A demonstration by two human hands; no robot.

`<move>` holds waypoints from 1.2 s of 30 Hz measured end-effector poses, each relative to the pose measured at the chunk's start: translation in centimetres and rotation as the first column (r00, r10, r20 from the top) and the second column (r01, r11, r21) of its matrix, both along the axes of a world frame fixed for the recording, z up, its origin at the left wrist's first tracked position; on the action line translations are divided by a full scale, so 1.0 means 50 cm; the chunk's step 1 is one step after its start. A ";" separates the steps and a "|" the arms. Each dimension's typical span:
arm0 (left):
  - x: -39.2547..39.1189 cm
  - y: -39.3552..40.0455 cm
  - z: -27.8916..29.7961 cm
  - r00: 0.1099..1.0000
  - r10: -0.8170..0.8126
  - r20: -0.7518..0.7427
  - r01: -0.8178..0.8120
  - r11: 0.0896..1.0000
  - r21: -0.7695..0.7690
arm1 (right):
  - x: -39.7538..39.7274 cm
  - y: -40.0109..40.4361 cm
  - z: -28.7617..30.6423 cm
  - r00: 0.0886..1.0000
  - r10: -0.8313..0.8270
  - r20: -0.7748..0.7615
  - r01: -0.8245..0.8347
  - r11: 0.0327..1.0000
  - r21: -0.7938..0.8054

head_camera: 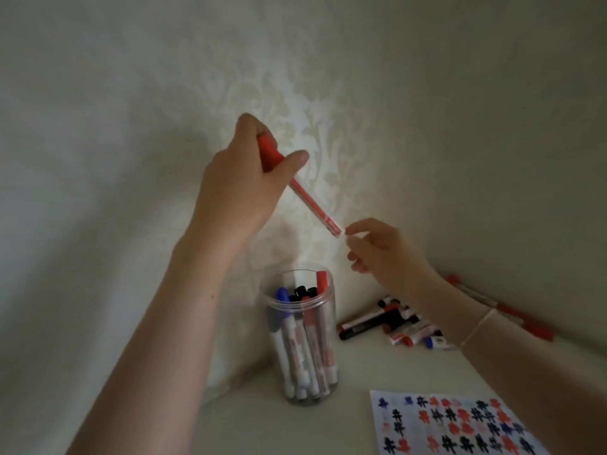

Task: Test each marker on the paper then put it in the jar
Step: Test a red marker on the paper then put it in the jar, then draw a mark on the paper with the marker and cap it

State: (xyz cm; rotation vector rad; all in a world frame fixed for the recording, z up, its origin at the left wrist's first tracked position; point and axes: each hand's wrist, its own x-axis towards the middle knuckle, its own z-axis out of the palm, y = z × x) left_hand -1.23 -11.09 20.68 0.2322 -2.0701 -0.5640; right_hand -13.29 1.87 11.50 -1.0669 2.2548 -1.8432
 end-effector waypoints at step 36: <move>-0.101 -0.006 -0.134 0.375 0.405 0.834 0.205 0.841 -0.501 | 0.006 -0.061 -0.079 0.940 0.026 -0.340 0.093 0.940 0.328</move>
